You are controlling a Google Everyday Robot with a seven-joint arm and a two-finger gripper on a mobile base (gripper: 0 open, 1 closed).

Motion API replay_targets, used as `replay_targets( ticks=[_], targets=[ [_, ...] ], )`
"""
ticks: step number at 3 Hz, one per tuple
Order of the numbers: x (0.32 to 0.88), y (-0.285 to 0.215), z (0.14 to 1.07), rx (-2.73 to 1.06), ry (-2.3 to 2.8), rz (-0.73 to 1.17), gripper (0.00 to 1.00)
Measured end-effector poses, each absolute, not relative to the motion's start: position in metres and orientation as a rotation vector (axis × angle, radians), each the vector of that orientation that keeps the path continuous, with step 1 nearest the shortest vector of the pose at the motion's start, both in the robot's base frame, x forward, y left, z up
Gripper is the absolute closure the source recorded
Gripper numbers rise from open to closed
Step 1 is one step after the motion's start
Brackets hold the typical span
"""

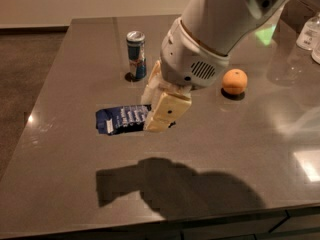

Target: Pick rxbar blueberry

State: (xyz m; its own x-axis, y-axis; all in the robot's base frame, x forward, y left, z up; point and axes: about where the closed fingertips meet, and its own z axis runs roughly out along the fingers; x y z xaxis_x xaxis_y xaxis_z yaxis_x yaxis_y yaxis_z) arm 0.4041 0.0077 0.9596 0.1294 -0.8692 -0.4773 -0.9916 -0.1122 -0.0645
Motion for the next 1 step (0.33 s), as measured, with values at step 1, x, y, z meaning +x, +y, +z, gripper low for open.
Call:
replay_targets(
  ticks=[1],
  targets=[
    [0.4041, 0.0077, 0.9597, -2.048, 1.799, 0.459, 1.00]
  ],
)
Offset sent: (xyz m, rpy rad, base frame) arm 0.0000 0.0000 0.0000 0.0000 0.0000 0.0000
